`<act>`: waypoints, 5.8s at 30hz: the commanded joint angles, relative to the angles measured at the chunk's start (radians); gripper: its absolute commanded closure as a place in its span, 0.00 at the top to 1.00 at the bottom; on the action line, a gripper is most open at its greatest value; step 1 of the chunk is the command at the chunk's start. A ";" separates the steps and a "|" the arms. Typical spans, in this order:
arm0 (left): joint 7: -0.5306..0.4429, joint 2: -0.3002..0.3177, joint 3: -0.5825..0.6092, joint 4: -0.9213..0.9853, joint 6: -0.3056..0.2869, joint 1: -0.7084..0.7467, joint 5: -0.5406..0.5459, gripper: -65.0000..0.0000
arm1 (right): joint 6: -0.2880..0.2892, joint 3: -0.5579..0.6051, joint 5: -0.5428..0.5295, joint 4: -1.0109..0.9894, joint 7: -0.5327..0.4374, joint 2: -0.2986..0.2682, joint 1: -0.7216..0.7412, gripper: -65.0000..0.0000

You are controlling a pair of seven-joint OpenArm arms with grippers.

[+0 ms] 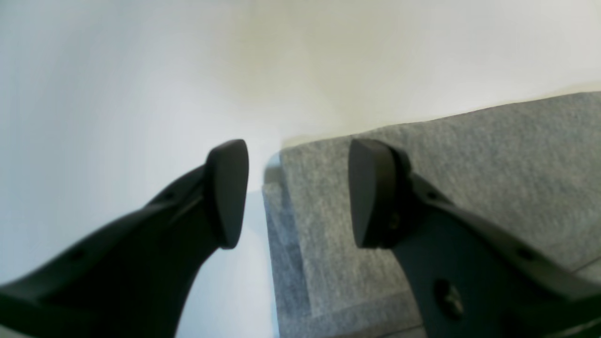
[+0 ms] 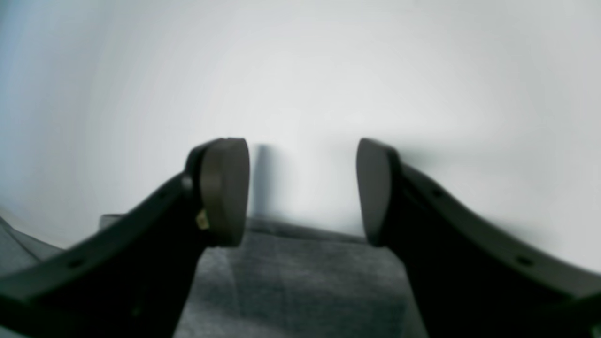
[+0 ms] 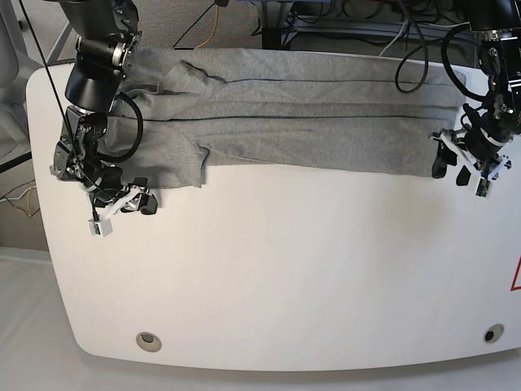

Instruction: Fold the T-shirt properly

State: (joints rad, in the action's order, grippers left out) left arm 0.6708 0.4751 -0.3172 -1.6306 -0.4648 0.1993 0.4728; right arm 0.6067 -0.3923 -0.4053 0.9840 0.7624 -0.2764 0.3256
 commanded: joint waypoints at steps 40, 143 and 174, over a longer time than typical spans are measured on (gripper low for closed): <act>-0.025 0.019 0.000 -0.017 -0.001 -0.003 0.015 0.49 | 0.019 0.131 0.047 0.029 -0.051 -0.019 0.002 0.55; -0.034 0.023 0.006 -0.005 -0.008 0.004 0.039 0.49 | 0.063 0.144 0.153 0.617 0.189 0.116 -0.308 0.17; -0.032 -0.026 0.015 -0.005 -0.002 0.017 0.044 0.49 | 0.091 0.183 0.108 0.553 0.128 0.135 -0.257 0.25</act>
State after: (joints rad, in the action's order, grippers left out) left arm 0.6628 0.4366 -0.2981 -1.6222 -0.4683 0.2321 0.5018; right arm 0.6933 -0.1978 -0.2745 1.5524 0.9199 -0.1249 0.0494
